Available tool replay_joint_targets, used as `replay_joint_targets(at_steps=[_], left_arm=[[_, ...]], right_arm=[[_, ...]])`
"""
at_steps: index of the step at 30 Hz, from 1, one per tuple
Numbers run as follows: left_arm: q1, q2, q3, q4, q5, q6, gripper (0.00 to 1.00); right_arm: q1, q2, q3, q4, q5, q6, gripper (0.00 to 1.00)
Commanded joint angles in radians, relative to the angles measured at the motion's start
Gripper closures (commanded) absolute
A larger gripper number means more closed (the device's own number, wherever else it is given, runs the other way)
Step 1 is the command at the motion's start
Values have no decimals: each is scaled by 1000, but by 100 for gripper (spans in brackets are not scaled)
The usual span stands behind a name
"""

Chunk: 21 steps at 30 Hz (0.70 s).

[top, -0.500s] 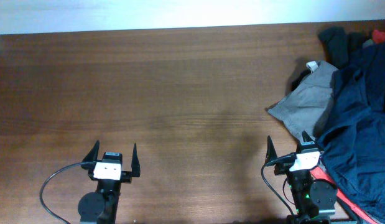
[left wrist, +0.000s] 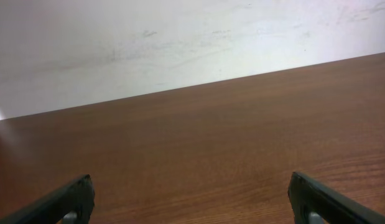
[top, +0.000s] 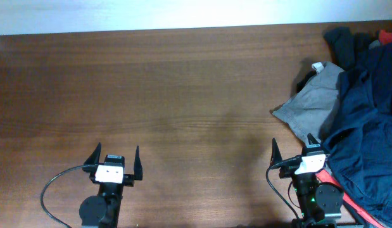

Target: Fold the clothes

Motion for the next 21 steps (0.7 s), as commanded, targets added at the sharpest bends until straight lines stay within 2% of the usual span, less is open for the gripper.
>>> replay_joint_targets(at_steps=[1,21], left_arm=[[-3,-1,-6,-1,15,16,1],[-3,0,-6,-1,14,16,1]], right_arm=[[-2,-2,-7,-1,-1,1,1],[-2,-2,-7,-4,15,1,1]])
